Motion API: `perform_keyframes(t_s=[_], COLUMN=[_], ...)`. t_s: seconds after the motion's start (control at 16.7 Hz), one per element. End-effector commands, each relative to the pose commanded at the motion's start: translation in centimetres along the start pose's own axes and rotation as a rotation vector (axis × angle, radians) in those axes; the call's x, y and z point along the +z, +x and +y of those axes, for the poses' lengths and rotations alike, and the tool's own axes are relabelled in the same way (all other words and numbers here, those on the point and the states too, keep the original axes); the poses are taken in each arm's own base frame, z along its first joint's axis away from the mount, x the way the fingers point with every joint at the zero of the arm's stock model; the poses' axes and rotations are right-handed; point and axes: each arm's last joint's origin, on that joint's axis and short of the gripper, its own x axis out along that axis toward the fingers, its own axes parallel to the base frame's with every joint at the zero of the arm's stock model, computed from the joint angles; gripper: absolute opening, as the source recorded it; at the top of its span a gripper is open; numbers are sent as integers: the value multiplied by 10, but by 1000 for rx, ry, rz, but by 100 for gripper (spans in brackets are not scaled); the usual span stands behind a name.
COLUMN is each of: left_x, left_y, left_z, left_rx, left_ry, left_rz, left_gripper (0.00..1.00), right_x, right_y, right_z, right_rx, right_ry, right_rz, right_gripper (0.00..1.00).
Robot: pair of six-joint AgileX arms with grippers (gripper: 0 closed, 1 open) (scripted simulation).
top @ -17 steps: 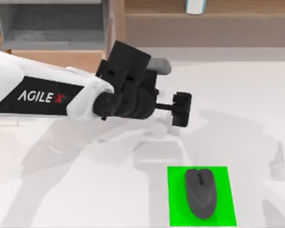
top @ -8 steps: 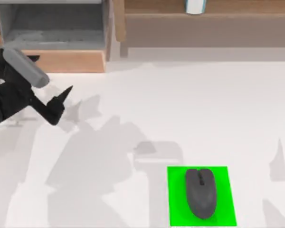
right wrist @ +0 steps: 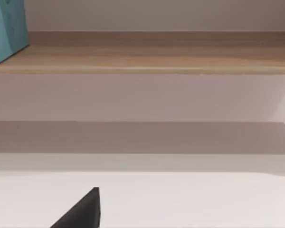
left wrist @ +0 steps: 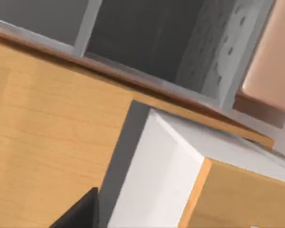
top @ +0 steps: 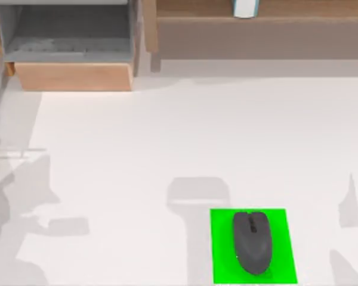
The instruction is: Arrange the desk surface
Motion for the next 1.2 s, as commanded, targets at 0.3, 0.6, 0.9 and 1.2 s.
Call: perform_keyframes(t_s=[0.3, 0.6, 0.9, 1.2], left_x=[-45, -60, -60, -65], left_y=[-30, -34, -30, -10], left_z=[7, 11, 12, 15], left_rx=[96, 126, 126, 126], left_ry=[293, 371, 371, 371], left_rz=[175, 231, 230, 231], left_gripper=[100, 100, 100, 100], right_x=[0, 0, 0, 0], right_y=[0, 0, 0, 0], right_z=[0, 0, 0, 0], right_rx=[0, 0, 0, 0], right_ry=[0, 0, 0, 0], right_rz=[0, 0, 0, 0], right_gripper=[100, 100, 100, 100])
